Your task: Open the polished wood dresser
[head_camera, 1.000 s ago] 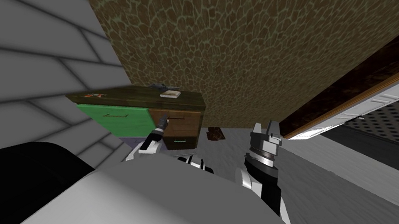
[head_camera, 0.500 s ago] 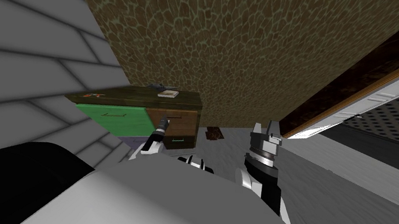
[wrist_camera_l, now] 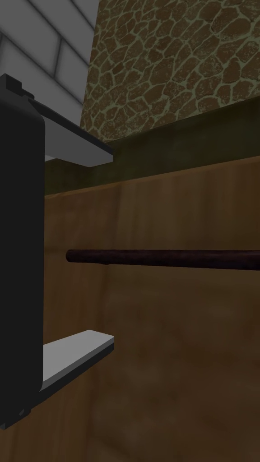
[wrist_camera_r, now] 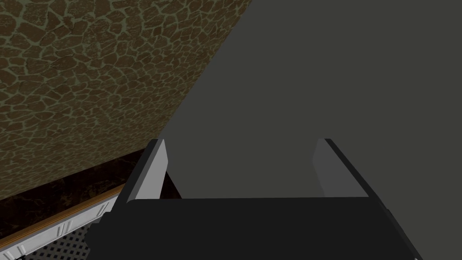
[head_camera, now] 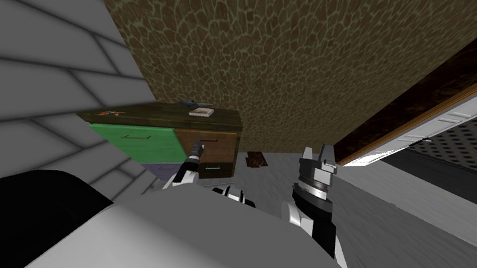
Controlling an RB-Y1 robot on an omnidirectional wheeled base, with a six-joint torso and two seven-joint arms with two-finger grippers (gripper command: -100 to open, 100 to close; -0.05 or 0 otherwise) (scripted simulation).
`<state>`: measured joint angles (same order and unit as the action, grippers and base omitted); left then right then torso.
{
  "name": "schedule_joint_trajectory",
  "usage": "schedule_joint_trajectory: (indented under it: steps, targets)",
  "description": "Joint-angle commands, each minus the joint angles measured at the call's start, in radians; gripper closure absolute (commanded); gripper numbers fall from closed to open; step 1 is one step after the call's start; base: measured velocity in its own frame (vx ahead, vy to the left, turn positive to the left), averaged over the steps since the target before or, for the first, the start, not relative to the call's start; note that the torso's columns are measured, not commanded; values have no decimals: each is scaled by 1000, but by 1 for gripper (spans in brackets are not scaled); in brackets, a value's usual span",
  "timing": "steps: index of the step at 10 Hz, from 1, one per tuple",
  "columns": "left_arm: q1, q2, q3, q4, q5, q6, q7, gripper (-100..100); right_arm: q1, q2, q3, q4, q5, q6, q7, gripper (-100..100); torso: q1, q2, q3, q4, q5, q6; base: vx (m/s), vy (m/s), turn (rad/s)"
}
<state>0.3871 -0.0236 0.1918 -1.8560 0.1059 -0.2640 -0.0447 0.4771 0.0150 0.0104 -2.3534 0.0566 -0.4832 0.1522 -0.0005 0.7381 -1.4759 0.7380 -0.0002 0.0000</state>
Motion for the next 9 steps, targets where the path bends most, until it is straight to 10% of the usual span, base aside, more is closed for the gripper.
schedule_joint_trajectory:
  steps: [1, 2, 3, 9]
  targets:
    - [7, 0, 6, -46, 5, 40, 0, -100, 0, 0, 0, 0, 0, 0, 0, 0, 2, -2, -1, -1, 0, 0, 29, -2, 27]
    - [4, -1, 5, -32, 3, 28, -1, -100, 0, 0, 0, 0, 0, 0, 0, 0, 0, -1, -1, 0, 0, 0, 26, 1, 7]
    - [1, 0, 1, -5, 0, 4, 0, 100, 0, 0, 0, 0, 0, 0, 0, 0, 0, 0, 0, 0, 0, 0, -23, -10, -17]
    - [33, 0, -4, -63, 7, 31, 4, 100, 0, 0, 0, 0, 0, 0, 0, 0, 0, 1, 0, 0, 0, 0, -123, -45, 7]
